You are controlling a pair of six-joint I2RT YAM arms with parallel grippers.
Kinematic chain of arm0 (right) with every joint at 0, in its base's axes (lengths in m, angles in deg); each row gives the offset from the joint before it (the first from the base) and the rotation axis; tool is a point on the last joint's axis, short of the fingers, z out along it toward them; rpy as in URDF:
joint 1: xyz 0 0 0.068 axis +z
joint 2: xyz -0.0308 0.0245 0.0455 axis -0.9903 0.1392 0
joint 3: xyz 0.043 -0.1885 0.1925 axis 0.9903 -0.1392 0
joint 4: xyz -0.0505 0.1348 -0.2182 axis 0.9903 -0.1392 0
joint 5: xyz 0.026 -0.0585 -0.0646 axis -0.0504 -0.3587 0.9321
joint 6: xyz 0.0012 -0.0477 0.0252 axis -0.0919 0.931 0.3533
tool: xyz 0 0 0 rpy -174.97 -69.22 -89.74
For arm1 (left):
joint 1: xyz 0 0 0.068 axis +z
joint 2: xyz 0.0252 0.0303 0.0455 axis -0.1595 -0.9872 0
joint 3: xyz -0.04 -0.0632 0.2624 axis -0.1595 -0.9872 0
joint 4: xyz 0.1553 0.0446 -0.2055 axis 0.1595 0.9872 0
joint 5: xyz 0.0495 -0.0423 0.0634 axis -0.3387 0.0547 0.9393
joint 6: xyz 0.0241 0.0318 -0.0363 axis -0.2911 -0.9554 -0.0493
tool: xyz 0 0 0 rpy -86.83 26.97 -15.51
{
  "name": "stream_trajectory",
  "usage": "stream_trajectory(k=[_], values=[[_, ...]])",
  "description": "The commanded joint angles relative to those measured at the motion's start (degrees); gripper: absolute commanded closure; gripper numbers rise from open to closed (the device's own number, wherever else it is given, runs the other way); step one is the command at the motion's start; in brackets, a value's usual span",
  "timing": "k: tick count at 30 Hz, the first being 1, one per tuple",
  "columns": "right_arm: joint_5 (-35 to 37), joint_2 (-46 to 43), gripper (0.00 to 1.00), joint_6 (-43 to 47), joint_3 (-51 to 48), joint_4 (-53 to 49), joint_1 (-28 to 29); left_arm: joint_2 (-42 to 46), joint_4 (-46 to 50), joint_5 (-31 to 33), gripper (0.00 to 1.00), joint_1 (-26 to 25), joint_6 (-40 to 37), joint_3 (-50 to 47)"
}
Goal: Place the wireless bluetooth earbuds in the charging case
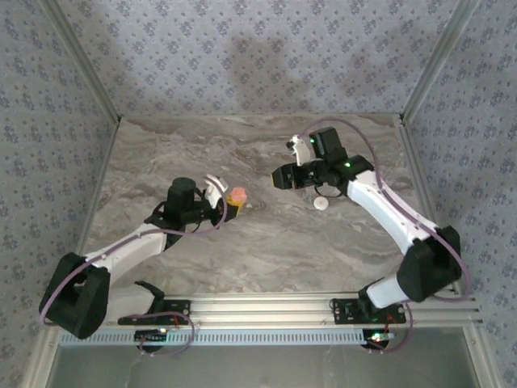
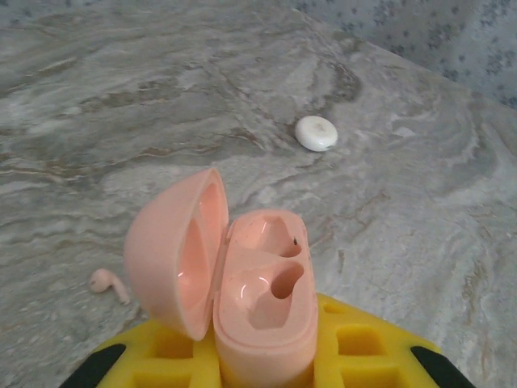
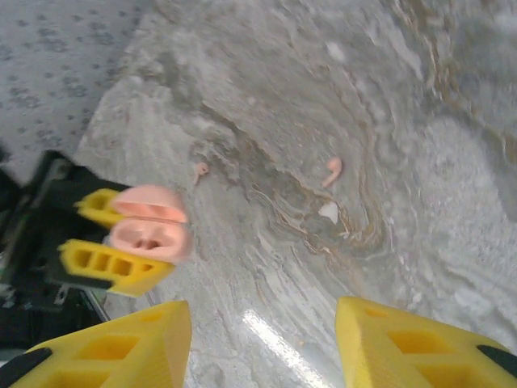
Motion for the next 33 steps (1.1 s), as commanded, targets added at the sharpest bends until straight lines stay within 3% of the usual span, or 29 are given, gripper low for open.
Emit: stream_trajectory(k=[1,8,21,26,33], values=[[4.90,5.11,0.49,-7.71,5.25,-7.82,2.59,2.69,-3.27,3.03,0.92,1.67,3.48,-2.09],[8.74,22.86,0.53,-9.45,20.33,-17.79,6.28,4.22,-2.68,5.30,0.93,7.24,7.72,-4.00],[13.24,52.01,0.59,-9.99,52.04,-33.19,10.99,6.08,1.36,2.24,0.93,13.67,7.91,-3.47],[14.14,57.58,0.59,-9.81,58.17,-34.57,11.32,5.31,0.40,0.70,0.93,14.61,8.69,-3.35],[15.37,59.39,0.60,-10.16,58.90,-33.06,10.80,3.98,-0.67,-0.46,0.93,14.87,9.04,-2.90]])
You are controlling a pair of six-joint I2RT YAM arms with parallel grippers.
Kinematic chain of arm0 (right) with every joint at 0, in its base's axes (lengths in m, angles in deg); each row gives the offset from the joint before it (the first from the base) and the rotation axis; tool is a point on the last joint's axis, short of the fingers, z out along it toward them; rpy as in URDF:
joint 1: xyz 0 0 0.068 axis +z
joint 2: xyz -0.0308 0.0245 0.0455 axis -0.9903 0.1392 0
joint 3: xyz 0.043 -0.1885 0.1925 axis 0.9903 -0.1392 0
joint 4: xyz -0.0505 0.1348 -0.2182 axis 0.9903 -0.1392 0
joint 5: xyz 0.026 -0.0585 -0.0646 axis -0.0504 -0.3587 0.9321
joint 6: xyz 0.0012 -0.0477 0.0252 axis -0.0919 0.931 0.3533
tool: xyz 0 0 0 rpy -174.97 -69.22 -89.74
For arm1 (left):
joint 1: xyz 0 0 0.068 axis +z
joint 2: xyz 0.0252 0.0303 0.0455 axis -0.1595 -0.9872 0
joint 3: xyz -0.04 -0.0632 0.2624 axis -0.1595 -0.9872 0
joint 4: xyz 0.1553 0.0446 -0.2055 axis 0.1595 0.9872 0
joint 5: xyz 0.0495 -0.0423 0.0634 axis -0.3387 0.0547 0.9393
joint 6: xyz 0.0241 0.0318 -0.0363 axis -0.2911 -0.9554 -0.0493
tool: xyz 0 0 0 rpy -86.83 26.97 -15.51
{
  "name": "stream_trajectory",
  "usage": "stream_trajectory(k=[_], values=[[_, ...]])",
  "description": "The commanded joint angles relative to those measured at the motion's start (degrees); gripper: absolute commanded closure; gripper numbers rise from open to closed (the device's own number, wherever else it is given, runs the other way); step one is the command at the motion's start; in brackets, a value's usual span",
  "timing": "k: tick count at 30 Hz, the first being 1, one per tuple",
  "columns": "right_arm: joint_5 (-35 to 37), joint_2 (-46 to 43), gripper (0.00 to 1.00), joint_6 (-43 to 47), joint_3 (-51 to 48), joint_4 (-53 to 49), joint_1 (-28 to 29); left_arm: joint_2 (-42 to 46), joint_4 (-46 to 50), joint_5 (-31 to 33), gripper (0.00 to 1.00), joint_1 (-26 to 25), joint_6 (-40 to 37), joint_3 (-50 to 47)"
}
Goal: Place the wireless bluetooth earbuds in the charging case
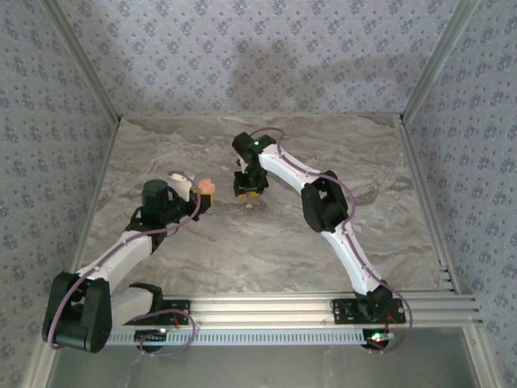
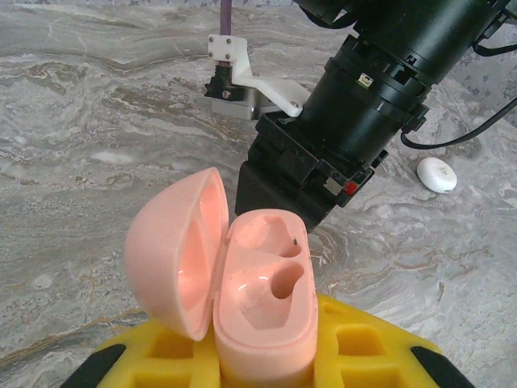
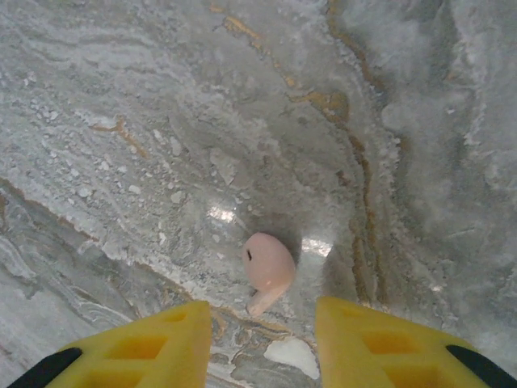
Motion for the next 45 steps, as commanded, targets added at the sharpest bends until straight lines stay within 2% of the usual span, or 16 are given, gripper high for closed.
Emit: stream_trajectory(k=[1,12,22,34,38,45], values=[[1.16,1.15,0.61,-0.96,2.01,-1.49,-0.27,-0.60,-1.46,-2.24,0.93,0.44,0.62,1.49],[0.41,2.75,0.63,-2.50,2.24,0.67,-0.48,-0.70,-0.73,-3.04,0.93,0.75,0.65,1.98],[2.99,3.57,0.68,-2.38,2.94,2.08,-0.66,-0.27,-0.55,-4.41,0.92,0.84,0.67,2.60],[5.49,6.02,0.69,-1.34,6.39,-2.72,-0.38,-0.43,1.80,-4.10,0.93,0.93,-0.57,3.37],[5.38,5.66,0.75,-1.02,6.38,-3.46,-0.18,-0.85,1.96,-4.36,0.92,0.94,-0.59,3.56],[5.70,3.37,0.79,-0.07,5.10,-2.74,-0.25,-0.79,2.37,-5.05,0.93,0.93,-0.59,3.76]])
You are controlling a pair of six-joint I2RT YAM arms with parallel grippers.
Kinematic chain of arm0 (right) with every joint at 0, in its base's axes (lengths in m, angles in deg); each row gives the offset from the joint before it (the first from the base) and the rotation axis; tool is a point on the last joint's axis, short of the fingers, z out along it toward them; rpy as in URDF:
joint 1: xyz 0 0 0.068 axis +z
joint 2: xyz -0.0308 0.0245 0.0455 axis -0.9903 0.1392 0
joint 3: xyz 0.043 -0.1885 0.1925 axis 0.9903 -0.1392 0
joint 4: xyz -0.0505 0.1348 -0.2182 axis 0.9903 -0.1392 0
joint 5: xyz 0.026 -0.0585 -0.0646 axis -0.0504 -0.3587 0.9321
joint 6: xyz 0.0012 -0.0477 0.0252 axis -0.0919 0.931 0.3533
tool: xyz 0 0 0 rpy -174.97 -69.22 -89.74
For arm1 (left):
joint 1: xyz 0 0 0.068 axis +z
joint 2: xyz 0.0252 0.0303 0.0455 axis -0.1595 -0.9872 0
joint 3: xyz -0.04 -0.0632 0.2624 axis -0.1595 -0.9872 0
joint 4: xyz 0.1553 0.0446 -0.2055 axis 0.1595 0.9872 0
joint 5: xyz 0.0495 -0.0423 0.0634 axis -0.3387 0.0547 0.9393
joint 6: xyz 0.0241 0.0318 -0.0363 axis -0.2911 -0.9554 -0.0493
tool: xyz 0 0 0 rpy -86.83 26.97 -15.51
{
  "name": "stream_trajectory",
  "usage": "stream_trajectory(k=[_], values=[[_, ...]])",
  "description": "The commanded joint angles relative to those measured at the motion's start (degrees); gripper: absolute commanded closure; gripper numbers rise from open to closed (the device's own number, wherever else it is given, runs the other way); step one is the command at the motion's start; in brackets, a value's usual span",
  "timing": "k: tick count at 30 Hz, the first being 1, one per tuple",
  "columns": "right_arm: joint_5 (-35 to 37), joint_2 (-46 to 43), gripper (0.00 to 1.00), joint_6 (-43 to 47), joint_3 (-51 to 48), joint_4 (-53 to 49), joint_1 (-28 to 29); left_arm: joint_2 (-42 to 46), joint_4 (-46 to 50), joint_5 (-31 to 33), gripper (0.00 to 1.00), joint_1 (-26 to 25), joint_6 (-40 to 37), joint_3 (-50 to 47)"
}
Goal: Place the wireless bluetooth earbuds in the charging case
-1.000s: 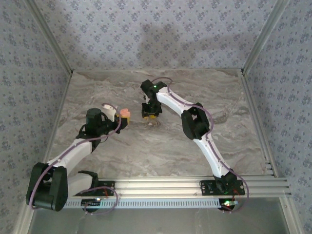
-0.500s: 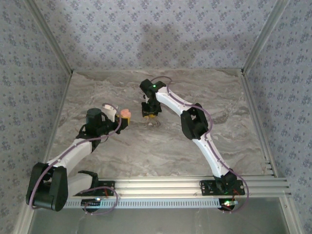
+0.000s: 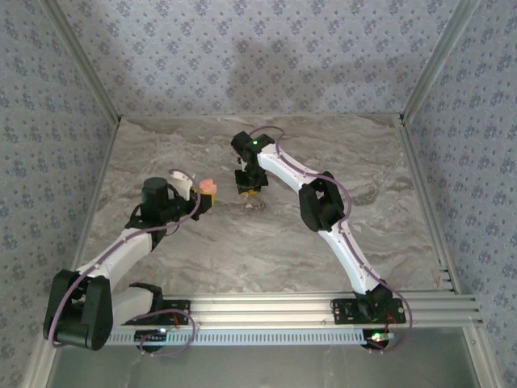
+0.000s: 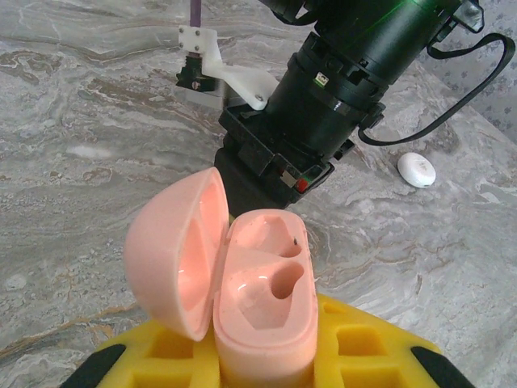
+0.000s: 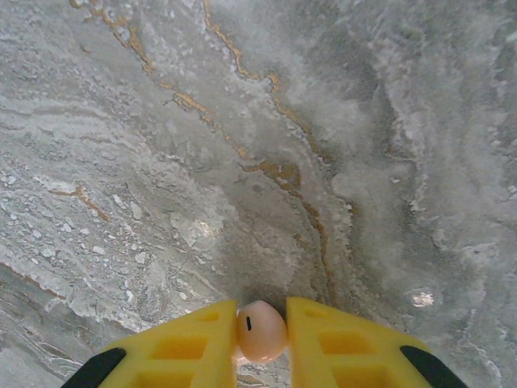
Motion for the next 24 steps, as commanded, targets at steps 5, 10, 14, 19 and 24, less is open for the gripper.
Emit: stream_trajectory(k=[5,10,14,19,24], values=[[0.98,-5.85,0.80,1.52,-7.10,4.02,-0.30,-0.37,-1.40,-1.98,0.93,0.27,-0.84,1.58],[-0.80,-14.54,0.81,2.46,-19.15,12.02,-1.38,-1.92,-6.55,-1.47,0.93,-1.00,0.60,-0.49],[-2.12,-22.92,0.81,1.76,-31.39,20.50,-3.02,-5.34,-9.96,-0.18,0.93,-5.52,-3.46,-1.05],[-1.65,-31.88,0.81,2.86,-43.79,27.56,-4.98,-13.87,-18.50,-0.16,0.94,-10.01,-6.43,-0.85],[0.07,-39.64,0.81,4.51,-53.26,34.39,-6.21,-22.25,-24.91,1.18,0.96,-14.96,-8.34,1.92]])
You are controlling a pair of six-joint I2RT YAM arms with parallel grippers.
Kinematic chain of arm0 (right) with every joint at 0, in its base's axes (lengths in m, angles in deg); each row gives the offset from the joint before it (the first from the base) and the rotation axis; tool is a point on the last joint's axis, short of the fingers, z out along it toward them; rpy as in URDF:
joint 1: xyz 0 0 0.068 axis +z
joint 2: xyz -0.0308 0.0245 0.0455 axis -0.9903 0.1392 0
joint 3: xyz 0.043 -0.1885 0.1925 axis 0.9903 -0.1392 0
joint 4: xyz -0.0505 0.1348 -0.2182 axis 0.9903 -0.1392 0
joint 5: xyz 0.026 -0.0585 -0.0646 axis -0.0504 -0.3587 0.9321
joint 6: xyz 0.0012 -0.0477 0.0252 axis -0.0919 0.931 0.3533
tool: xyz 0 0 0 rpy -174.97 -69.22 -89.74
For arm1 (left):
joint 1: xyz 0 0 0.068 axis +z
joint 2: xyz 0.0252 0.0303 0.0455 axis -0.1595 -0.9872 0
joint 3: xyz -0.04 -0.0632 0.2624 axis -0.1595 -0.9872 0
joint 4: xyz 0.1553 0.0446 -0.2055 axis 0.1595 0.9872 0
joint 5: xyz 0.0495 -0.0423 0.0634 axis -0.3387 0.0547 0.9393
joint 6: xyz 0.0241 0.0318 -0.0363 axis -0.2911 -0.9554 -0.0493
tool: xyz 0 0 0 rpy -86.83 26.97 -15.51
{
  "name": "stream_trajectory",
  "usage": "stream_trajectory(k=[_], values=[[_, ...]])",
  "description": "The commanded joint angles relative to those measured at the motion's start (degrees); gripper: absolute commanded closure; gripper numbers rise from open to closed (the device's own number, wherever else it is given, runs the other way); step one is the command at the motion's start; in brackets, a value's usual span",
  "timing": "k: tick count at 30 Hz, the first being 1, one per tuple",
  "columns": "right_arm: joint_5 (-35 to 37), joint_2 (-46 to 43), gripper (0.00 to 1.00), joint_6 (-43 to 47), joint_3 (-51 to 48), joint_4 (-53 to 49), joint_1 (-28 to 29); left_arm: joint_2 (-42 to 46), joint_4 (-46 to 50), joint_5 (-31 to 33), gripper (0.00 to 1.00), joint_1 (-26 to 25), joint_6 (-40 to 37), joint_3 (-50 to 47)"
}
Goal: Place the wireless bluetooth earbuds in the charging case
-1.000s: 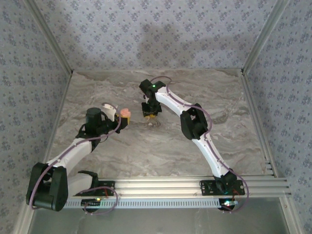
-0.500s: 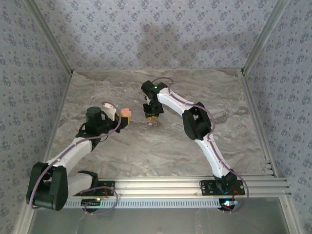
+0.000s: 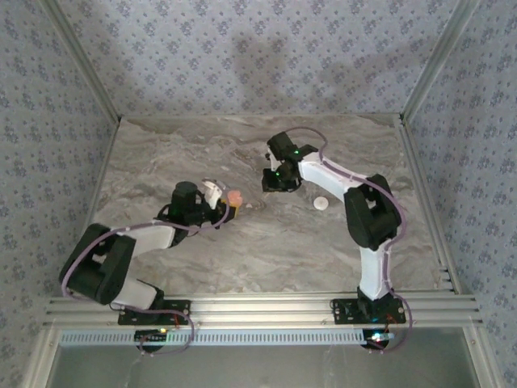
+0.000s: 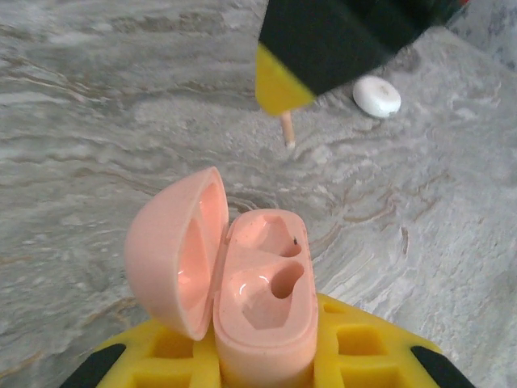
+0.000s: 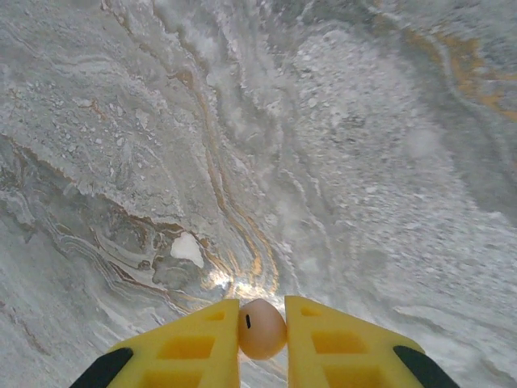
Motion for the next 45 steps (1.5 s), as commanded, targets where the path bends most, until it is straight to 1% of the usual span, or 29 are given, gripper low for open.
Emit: stream_trajectory(k=[1,7,10,15,16,18,23,28,32,36,45], values=[[1.98,-5.54,0.81,2.11,-5.46,6.52,-0.20,-4.35,-8.24,0.25,0.96,-3.00,-2.84,3.33],[3.60,-13.27,0.81,2.84,-12.26,12.08,-0.20,-11.84,-12.75,-0.60,0.96,-6.29,-1.55,7.40],[4.30,-16.57,0.81,3.52,-14.72,13.91,0.06,-13.85,-14.49,-1.17,0.96,-7.27,-1.10,8.47],[5.85,-20.64,0.81,5.25,-17.35,16.36,0.71,-15.92,-14.43,-2.49,0.96,-8.20,0.00,11.00],[6.06,-21.34,0.81,5.66,-19.65,17.06,0.84,-16.24,-14.75,-2.75,0.96,-8.37,0.35,11.44],[6.45,-22.35,0.81,6.04,-20.80,18.28,0.98,-16.61,-15.03,-3.06,0.96,-8.71,0.87,12.15],[7.27,-23.70,0.81,8.34,-22.38,20.28,2.30,-17.00,-15.42,-3.62,0.96,-9.07,2.80,13.38],[9.99,-25.32,0.81,11.44,-23.84,21.96,3.83,-16.92,-15.73,-4.96,0.97,-9.19,4.07,14.09],[10.61,-26.02,0.81,12.24,-23.85,22.33,4.02,-16.43,-15.09,-5.36,0.97,-9.24,3.73,14.29],[11.12,-26.65,0.81,12.67,-24.05,23.42,4.55,-15.80,-12.49,-5.10,0.97,-9.48,2.37,14.64],[12.79,-26.66,0.81,15.52,-24.08,23.65,5.80,-15.16,-14.23,-4.92,0.97,-9.58,4.01,14.46]])
